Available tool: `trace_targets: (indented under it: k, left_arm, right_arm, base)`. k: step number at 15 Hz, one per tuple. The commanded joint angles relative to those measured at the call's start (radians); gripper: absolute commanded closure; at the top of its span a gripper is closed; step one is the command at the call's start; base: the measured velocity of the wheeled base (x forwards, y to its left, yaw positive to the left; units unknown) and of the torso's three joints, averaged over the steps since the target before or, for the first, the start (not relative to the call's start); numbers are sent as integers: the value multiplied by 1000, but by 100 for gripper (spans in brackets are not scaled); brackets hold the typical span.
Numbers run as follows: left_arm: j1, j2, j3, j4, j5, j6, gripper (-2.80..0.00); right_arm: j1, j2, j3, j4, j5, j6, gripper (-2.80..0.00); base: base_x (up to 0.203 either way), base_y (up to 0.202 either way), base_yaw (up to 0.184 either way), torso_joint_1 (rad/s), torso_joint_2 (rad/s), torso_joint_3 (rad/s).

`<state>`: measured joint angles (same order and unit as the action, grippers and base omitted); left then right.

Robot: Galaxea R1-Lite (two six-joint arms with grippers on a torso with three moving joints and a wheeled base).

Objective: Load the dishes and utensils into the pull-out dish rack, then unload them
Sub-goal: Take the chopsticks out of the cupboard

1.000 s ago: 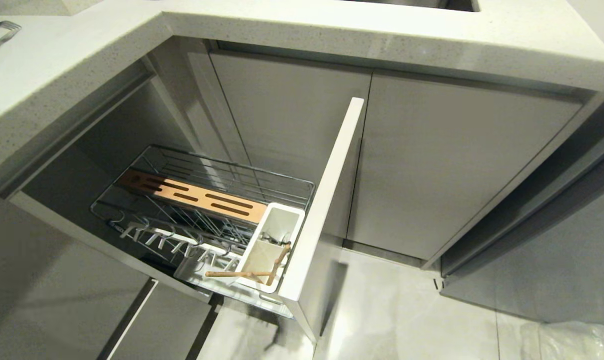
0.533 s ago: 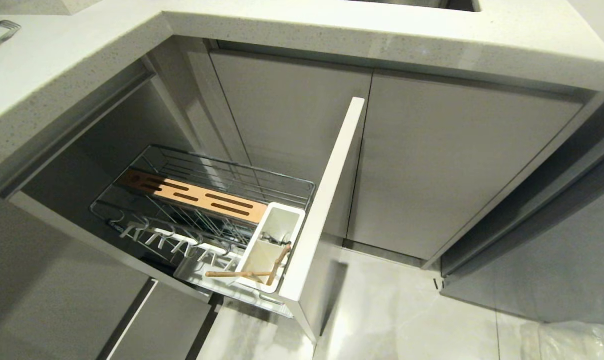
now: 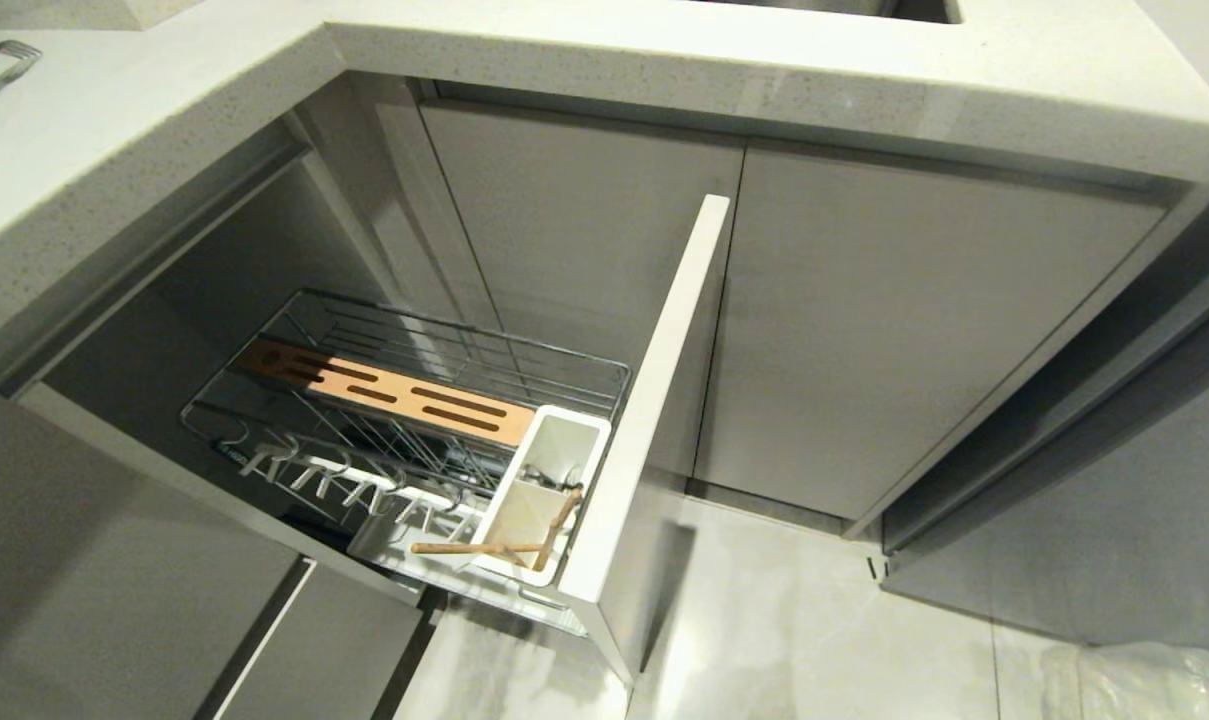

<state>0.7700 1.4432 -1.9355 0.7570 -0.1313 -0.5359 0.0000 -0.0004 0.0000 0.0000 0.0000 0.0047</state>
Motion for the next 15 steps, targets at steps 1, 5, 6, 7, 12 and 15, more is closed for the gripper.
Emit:
trace_targets:
  k: [1,5,6,7,12,15]
  left_arm:
    - [1,6,3,4,-1,-4,0]
    - [2,6,10,4,-1,-6,0]
    - [2,6,12,4,-1,-6,0]
    - [2,7,14,4,-1,-6,0]
    - [2,5,15,2,1,-6,-280]
    - [2,-2,12,2,1,-6,-280]
  right_arm:
    - [0,0,0,0,0,0,0]
    - [0,0,0,0,0,0,0]
    - [0,0,0,0,0,0,0]
    - [0,0,0,0,0,0,0]
    - [0,0,0,0,0,0,0]
    - [0,0,0,0,0,0,0]
  base:
    - [0,0,0,0,0,0]
    - [0,0,0,0,0,0]
    - [0,0,0,0,0,0]
    - [0,0,0,0,0,0]
    - [0,0,0,0,0,0]
    - [0,0,0,0,0,0]
